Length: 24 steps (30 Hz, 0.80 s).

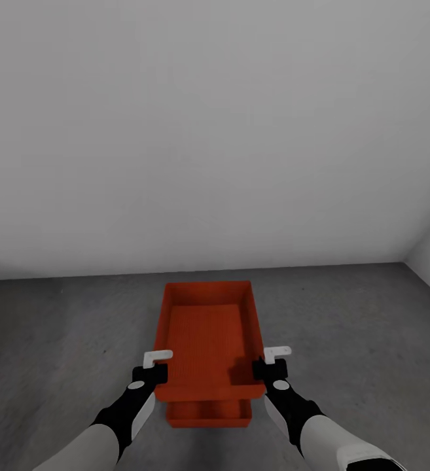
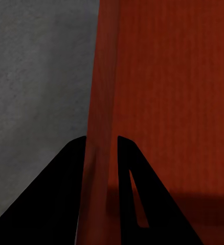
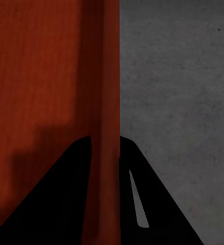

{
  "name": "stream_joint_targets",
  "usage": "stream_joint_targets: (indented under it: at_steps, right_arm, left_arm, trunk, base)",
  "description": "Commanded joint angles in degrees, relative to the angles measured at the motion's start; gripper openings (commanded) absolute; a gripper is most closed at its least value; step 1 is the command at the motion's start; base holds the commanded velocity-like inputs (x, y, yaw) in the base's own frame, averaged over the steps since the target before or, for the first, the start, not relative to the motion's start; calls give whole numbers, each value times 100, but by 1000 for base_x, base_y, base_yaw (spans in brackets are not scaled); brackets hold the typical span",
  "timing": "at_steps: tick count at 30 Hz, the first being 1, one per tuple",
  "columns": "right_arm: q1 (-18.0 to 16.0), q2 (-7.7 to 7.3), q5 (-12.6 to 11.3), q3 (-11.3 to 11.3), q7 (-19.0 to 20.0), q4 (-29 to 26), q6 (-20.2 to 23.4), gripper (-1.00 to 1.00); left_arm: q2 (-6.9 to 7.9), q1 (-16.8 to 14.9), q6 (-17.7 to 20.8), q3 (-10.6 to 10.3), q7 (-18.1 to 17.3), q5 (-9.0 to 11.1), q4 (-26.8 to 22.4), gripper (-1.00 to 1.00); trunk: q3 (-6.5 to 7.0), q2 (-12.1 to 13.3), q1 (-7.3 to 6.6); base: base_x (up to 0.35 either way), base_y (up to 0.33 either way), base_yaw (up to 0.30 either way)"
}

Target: Move the two storage containers from the living room to the garage. In the garage, place one container on the floor and stack the other container on top of it (either order is fine).

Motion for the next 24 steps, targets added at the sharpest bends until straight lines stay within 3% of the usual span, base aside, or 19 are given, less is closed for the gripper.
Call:
stream_joint_targets:
  at_steps: [1, 24]
  right_arm:
    - [-3, -49, -21, -77, -56, 24, -12, -100]
    - [-2, -51, -21, -77, -56, 24, -9, -100]
  left_arm:
    - [190, -5, -244, 65, 88, -74, -21, -100]
    - [185, -5, -243, 65, 88, -69, -15, -100]
  trunk:
    - [-5, -4, 0]
    - [-5, -4, 0]
  base:
    - [-6, 0, 0]
    - [-41, 30, -1]
